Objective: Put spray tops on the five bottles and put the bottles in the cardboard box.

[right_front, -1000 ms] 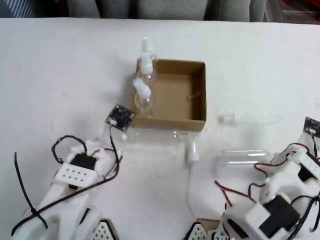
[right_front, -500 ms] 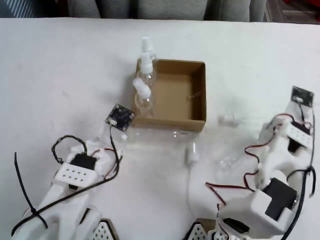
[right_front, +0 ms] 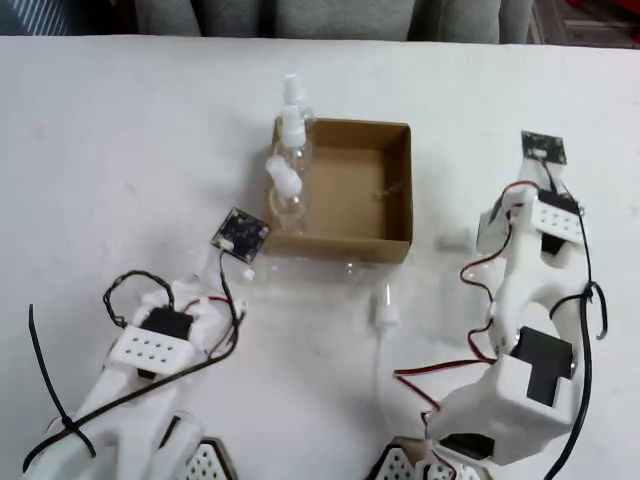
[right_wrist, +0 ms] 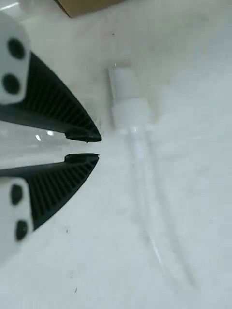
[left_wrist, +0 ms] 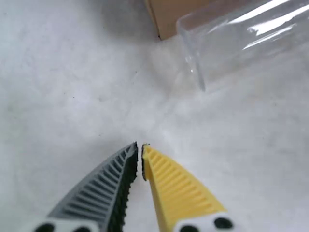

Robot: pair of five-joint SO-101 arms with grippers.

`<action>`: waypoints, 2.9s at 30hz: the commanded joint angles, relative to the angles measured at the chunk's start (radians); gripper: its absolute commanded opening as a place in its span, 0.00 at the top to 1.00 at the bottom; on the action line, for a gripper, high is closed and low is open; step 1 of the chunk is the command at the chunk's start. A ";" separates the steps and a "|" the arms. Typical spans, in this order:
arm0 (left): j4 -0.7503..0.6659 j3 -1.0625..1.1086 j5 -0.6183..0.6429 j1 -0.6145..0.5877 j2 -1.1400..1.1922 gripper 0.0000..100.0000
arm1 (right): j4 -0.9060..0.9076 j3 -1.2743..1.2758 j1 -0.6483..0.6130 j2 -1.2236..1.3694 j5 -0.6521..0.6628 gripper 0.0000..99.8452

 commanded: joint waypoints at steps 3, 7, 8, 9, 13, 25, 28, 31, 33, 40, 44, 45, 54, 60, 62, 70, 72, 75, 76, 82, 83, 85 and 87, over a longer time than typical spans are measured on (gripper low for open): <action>-0.023 -0.034 -0.009 -0.008 0.007 0.98 | 0.236 -0.137 0.002 -0.114 -0.003 0.98; -0.023 -0.034 -0.009 -0.008 0.007 0.98 | 0.328 -0.114 0.004 -0.262 0.000 0.98; -0.023 -0.034 -0.009 -0.008 0.007 0.98 | 0.346 -0.101 0.004 -0.305 0.011 0.98; -0.023 -0.034 -0.009 -0.008 0.007 0.98 | 0.364 -0.083 0.004 -0.349 0.044 0.98; -0.021 -0.034 -0.009 -0.008 0.007 0.98 | 0.417 0.026 0.004 -0.513 0.147 0.97; -0.021 -0.034 -0.009 -0.008 0.007 0.98 | 0.410 0.328 0.005 -0.909 0.066 0.86; -0.021 -0.034 -0.009 -0.008 0.007 0.98 | 0.360 0.402 -0.042 -0.911 0.043 0.86; -0.021 -0.034 -0.009 -0.008 0.007 0.98 | 0.295 0.463 -0.079 -0.872 0.031 0.86; -0.023 -0.034 -0.009 -0.007 0.007 0.98 | 0.286 0.466 -0.081 -0.842 0.028 0.83; -0.028 -0.034 -0.009 0.001 0.007 0.98 | 0.176 0.494 -0.074 -0.763 -0.057 0.79; -0.028 -0.035 -0.009 0.001 0.007 0.98 | 0.113 0.494 -0.065 -0.720 -0.118 0.79; -0.028 -0.037 -0.009 0.001 0.007 0.98 | 0.090 0.494 -0.062 -0.714 -0.124 0.79; -0.029 -0.038 -0.003 0.001 0.008 0.98 | -0.045 0.473 -0.022 -0.591 -0.121 0.79; -0.029 -0.038 -0.003 0.001 0.008 0.98 | -0.013 0.367 -0.025 -0.449 -0.130 0.79; -0.029 -0.038 -0.003 0.001 0.008 0.98 | -0.016 0.342 -0.028 -0.409 -0.130 0.79; -0.029 -0.038 -0.003 0.001 0.010 0.98 | -0.010 0.279 -0.081 -0.303 -0.124 0.73; -0.029 -0.038 -0.003 0.001 0.010 0.98 | -0.010 0.278 -0.088 -0.294 -0.126 0.75; -0.029 -0.038 -0.003 0.001 0.010 0.98 | -0.015 0.276 -0.090 -0.278 -0.129 0.75; -0.029 -0.038 -0.003 0.001 0.010 0.98 | -0.015 0.276 -0.090 -0.271 -0.130 0.74; -0.029 -0.038 -0.003 0.001 0.010 0.98 | -0.016 0.272 -0.090 -0.209 -0.121 0.72; -0.029 -0.038 -0.003 0.001 0.010 0.98 | -0.016 0.262 -0.090 -0.197 -0.115 0.72; -0.029 -0.038 -0.003 0.001 0.010 0.98 | -0.016 0.245 -0.090 -0.171 -0.092 0.72; -0.029 -0.038 -0.003 0.001 0.010 0.98 | -0.016 0.224 -0.090 -0.137 -0.081 0.72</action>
